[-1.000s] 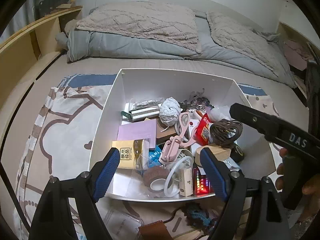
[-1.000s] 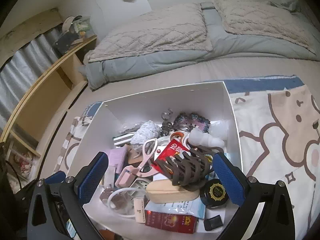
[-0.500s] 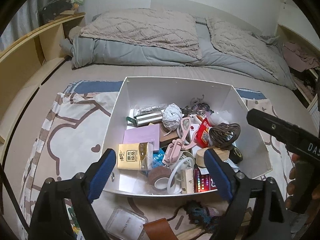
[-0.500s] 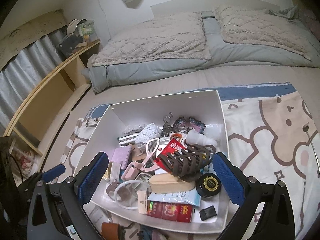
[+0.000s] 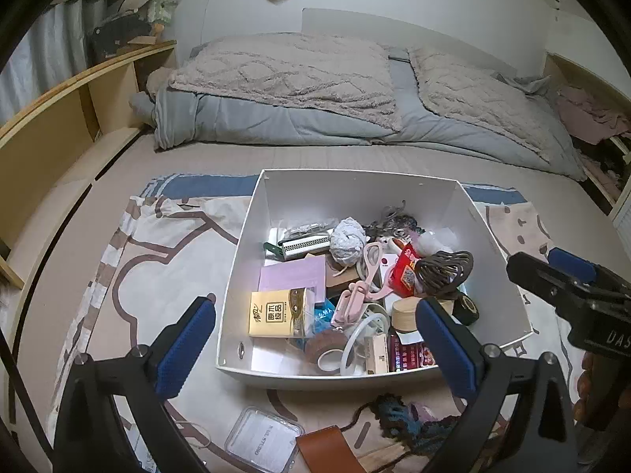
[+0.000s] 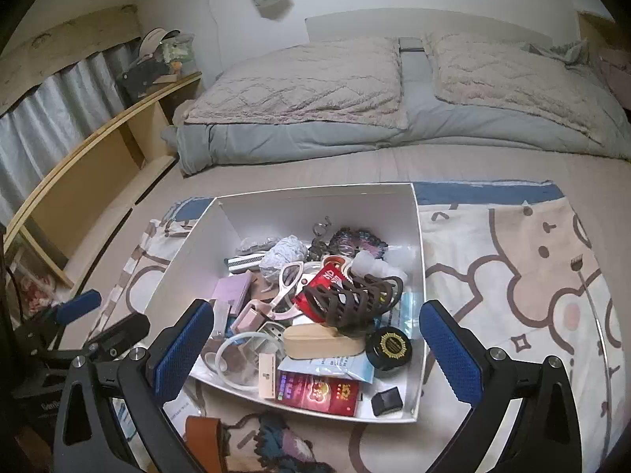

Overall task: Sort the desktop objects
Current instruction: 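Raise both open grippers and back away from the shoe box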

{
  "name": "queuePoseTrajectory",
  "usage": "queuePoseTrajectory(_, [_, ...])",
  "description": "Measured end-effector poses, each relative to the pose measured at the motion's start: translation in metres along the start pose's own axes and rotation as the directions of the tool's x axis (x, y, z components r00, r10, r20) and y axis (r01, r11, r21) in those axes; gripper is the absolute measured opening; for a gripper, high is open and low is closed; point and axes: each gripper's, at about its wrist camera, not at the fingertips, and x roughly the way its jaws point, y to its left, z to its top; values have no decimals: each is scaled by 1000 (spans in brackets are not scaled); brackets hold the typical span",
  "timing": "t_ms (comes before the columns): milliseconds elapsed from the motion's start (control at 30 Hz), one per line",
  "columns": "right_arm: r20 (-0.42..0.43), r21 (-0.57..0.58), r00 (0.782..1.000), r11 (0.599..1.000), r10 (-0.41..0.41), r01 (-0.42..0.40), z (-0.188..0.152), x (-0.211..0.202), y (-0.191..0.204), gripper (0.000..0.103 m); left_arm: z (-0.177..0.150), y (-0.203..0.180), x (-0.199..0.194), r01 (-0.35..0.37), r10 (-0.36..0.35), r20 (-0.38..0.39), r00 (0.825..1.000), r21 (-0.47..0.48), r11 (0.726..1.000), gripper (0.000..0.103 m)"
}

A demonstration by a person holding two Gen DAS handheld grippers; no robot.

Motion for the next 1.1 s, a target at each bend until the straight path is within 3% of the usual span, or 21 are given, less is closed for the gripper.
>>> queuePoseTrajectory(1100, [41,-41,996,996,-74,76,-16,-42,1,103,-7,-6,-45,19,-21,67,998,24,1000,102])
